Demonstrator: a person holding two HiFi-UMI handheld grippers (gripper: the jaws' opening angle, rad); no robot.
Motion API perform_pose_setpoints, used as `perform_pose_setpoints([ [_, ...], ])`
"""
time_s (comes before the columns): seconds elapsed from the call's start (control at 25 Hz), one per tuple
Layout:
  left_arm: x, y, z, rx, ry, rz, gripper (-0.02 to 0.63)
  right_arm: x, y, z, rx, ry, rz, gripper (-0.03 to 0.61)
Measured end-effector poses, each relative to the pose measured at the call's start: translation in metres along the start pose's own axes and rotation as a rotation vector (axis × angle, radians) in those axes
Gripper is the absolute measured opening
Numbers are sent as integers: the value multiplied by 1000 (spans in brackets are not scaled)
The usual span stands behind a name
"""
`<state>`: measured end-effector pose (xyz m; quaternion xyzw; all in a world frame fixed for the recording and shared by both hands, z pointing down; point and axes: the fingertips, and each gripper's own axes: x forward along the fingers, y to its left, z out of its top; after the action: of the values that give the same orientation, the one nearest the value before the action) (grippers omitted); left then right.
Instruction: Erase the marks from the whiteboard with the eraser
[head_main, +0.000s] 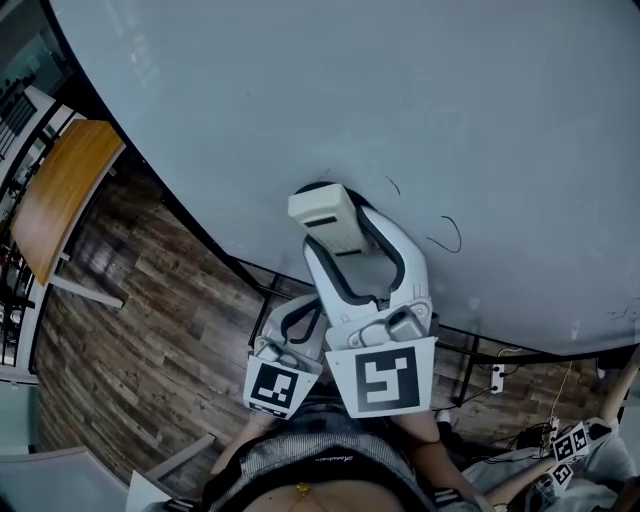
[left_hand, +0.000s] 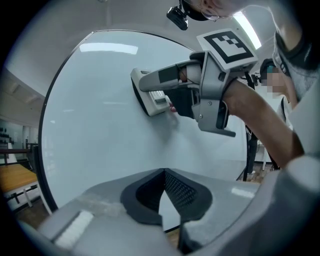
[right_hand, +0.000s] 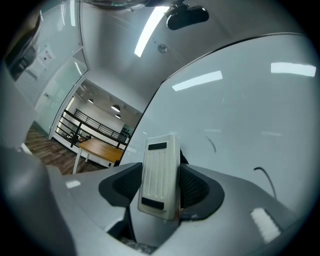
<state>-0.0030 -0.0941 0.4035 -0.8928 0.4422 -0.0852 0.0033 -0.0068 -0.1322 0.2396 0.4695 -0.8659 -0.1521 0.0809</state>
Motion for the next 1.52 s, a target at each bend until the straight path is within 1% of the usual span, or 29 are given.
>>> perform_pose_setpoints([
  [0.04,-2,3,0,-15,0,11,0,5,7,-6,-22,23,12,239],
  [0.08,-3,7,0,-33,1,23,0,10,12,-9,-51,29,15,239],
  [0.12,-4,10,0,-33,2,29,0,14,14,-8,-77,20,10,239],
  [0.2,-4,16,0,12,3,22,0,17,14,-3,-97,-5,8,241],
  [0.28,-4,17,3,18,0,19,0,14,10,1,-81,-12,19,241],
  [0.36,-2,15,5,-21,-5,20,0,6,2,5,-62,-14,5,241],
  [0.4,-1,13,6,-27,-7,15,0,1,-4,8,-56,-17,-11,241],
  [0.6,7,2,6,26,-11,-36,0,-25,-39,22,-37,-35,-97,241],
  [0.72,7,1,3,-13,-13,-34,0,-24,-40,25,-52,-46,-106,241],
  [0.92,2,16,1,-20,-20,-3,0,-15,-35,39,-71,-61,-90,241],
  [1.04,-5,27,0,2,-19,15,0,-7,-30,55,-75,-96,-73,242],
  [1.08,-6,31,0,-3,-17,22,0,-3,-29,61,-75,-110,-66,242],
  [1.16,-5,36,2,-40,-19,39,0,4,-28,69,-84,-129,-57,242],
  [1.28,-6,39,4,-86,-25,60,0,7,-26,70,-101,-125,-61,242],
  [1.4,-7,37,3,-60,-25,50,0,0,-24,68,-86,-138,-49,242],
  [1.52,-2,27,4,-72,-21,27,0,-7,-27,58,-71,-124,-49,242],
])
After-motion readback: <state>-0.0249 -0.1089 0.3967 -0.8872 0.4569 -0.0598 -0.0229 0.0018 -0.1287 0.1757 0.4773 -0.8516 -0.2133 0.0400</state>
